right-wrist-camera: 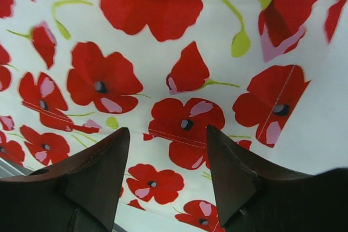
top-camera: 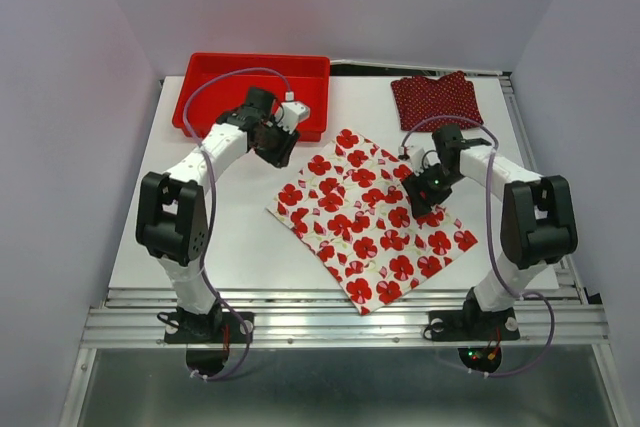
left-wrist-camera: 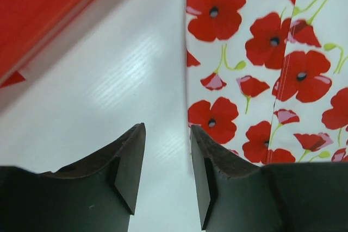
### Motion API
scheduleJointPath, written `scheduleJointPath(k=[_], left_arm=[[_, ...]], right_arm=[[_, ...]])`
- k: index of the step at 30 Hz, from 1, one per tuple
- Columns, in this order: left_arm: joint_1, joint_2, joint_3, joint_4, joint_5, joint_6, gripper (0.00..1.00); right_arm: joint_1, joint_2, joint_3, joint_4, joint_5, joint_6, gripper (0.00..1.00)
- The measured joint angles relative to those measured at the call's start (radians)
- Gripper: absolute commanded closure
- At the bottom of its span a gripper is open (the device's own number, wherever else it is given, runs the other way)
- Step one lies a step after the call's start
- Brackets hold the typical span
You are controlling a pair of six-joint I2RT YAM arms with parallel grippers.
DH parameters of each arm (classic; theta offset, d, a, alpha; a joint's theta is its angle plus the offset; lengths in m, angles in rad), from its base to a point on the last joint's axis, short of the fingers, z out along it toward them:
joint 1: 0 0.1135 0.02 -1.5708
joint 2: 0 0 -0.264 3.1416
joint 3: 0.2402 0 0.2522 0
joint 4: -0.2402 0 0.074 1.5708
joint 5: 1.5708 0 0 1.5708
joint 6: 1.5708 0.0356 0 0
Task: Fold and stack the skirts
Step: Flatten the skirt out
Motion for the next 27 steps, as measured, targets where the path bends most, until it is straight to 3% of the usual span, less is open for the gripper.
scheduleJointPath(k=[9, 13, 20, 27], left_arm=[[-0.019, 0.095, -0.08, 0.0, 0.026, 0.001, 0.65], [-0.03, 0.185, -0.061, 0.01, 0.038, 0.004, 0.78], [-0.112, 0.354, 0.16, -0.004, 0.028, 0.022, 0.86], [-0.195, 0.541, 0.454, -0.023, 0.026, 0.027, 0.83]], right_arm=[[0.053, 0.015, -0.092, 0.053, 0.107, -0.031, 0.46], [0.102, -0.016, -0.13, 0.057, 0.122, -0.029, 0.47], [0.146, -0.032, -0.149, 0.026, 0.09, -0.019, 0.52], [0.262, -0.044, -0.166, -0.026, 0.0, -0.027, 0.49]])
